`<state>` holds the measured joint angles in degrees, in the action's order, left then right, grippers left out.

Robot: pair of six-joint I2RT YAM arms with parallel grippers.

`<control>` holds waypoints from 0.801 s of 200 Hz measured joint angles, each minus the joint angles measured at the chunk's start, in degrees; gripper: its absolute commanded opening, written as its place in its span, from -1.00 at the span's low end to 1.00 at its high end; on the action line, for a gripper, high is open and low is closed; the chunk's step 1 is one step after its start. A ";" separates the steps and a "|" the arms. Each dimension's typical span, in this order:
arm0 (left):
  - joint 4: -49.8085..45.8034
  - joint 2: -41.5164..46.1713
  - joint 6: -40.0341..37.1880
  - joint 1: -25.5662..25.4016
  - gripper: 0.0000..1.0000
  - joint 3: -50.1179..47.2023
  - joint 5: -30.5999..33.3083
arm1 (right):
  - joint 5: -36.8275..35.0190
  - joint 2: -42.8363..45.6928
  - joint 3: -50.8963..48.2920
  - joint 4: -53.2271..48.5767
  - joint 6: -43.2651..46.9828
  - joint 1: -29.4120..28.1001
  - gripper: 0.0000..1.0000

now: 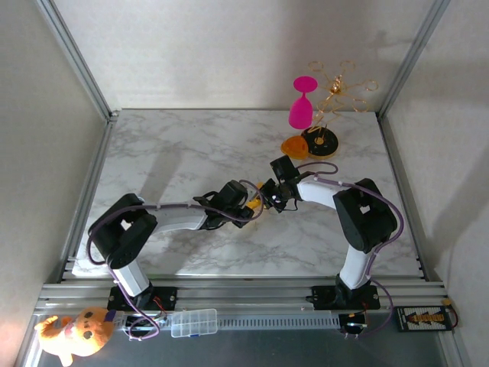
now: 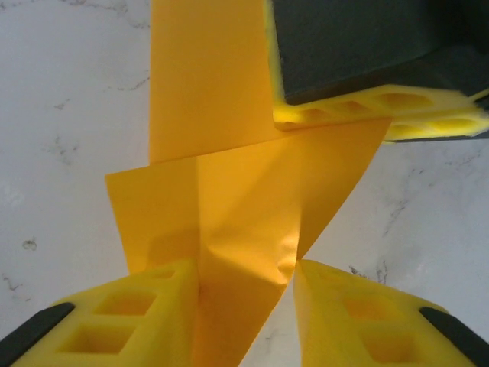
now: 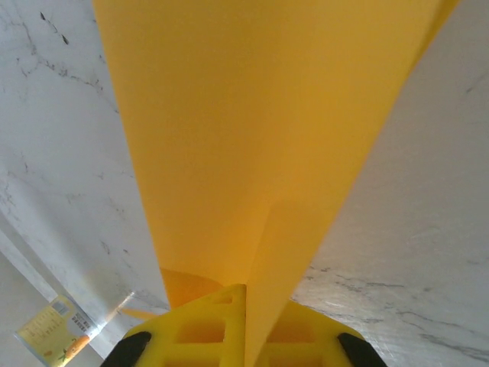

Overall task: Fold a paper plane with a square sheet of paper (pick it up from the middle)
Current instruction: Fold the wing for the fifth time at the center of the table.

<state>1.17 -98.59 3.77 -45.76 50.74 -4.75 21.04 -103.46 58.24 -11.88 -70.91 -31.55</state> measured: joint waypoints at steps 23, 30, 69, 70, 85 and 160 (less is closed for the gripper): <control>-0.33 -0.52 0.17 0.00 -0.26 0.28 0.02 | 0.04 -0.26 0.02 0.02 0.17 0.00 -0.99; -0.42 -0.59 0.17 0.00 -0.26 0.28 0.04 | 0.04 -0.37 0.02 0.02 0.24 0.00 -0.99; -1.42 -0.63 -0.15 0.00 -0.27 0.92 0.70 | 0.07 -0.59 0.81 -1.03 1.07 0.00 -0.93; -1.42 -0.63 -0.15 0.00 -0.27 0.92 0.72 | 0.07 -0.59 0.83 -1.05 1.07 0.00 -0.92; -1.42 -0.63 -0.72 0.00 -0.28 0.96 0.94 | 0.04 -0.59 1.27 -1.29 1.22 0.00 -0.82; -2.49 -0.57 -2.05 0.11 -0.26 -0.11 1.88 | 1.42 -0.55 1.77 -1.49 2.25 0.02 -0.72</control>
<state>-1.32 -99.15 1.72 -45.65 50.63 -2.87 22.46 -104.01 60.01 -13.37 -68.66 -31.53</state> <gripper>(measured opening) 0.359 0.190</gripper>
